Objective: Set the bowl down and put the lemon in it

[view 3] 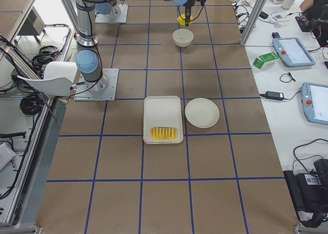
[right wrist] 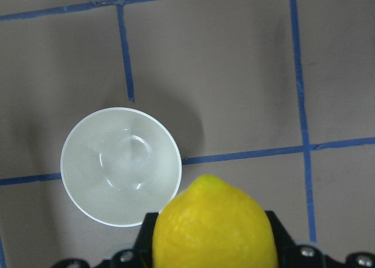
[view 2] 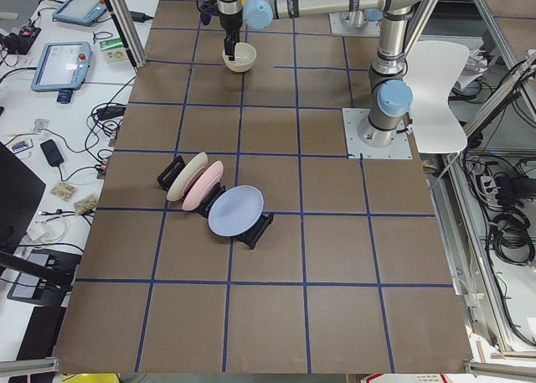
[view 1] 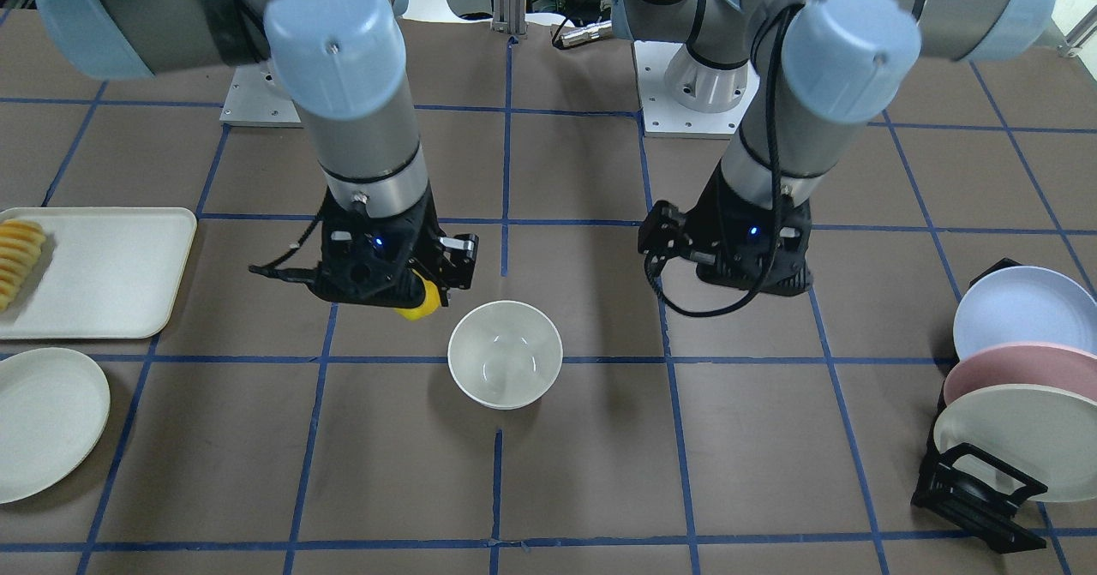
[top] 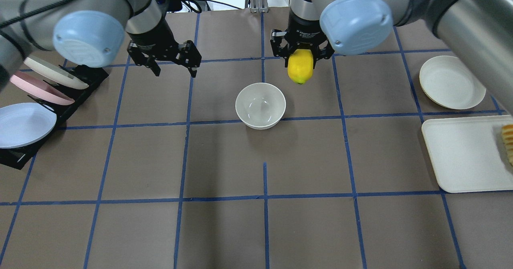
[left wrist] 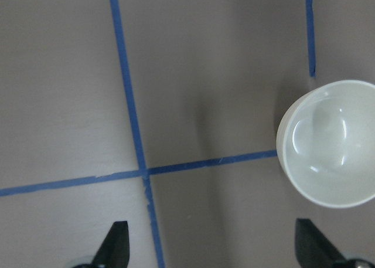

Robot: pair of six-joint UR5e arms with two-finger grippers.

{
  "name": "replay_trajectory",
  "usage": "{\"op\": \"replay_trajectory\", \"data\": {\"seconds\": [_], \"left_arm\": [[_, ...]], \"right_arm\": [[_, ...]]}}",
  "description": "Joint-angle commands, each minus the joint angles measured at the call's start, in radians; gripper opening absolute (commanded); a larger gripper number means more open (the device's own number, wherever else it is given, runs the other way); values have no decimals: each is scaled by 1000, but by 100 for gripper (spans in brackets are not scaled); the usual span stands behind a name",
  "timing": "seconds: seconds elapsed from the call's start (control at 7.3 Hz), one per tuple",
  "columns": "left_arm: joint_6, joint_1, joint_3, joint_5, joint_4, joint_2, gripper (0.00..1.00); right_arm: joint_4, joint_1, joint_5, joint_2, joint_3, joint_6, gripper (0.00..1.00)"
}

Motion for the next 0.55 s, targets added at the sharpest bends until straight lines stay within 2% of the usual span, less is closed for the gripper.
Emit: {"op": "replay_trajectory", "data": {"seconds": [0.0,0.41], "left_arm": [[33,19,-6,17,-71,121,100],[13,38,-29,8,-63,132,100]], "right_arm": [[-119,75,4,139,3,16,48],[-223,93,4,245,32,4,49]]}}
